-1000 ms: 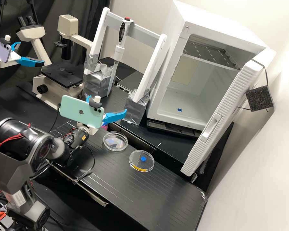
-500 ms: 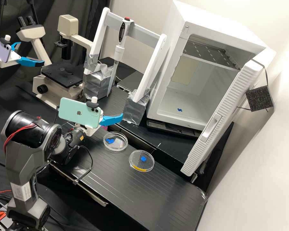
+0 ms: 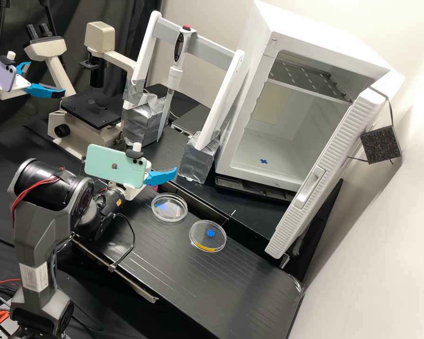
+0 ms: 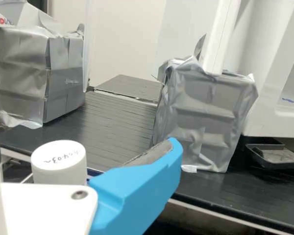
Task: Open the bottle
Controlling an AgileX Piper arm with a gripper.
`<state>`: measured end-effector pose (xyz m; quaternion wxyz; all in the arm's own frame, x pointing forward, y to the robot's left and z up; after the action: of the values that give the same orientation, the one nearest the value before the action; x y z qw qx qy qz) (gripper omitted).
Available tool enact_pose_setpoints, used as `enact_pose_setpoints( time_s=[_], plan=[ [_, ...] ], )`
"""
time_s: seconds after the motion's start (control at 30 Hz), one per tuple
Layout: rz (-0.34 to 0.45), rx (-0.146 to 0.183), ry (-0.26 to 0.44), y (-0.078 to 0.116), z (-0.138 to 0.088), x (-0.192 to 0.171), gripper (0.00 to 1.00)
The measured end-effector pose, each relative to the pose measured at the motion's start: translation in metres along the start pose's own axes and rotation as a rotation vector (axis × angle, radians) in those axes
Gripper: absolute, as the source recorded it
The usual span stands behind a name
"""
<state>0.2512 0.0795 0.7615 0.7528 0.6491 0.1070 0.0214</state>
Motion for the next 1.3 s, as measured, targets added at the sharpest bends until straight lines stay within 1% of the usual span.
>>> enact_pose_setpoints(
  time_s=[0.9,1.3],
  plan=[
    [0.001,0.001,0.002,-0.0003,-0.0007,-0.0001,0.00],
    [-0.008,-0.005,0.010,-0.0024,-0.0027,-0.0008,0.00]
  ],
)
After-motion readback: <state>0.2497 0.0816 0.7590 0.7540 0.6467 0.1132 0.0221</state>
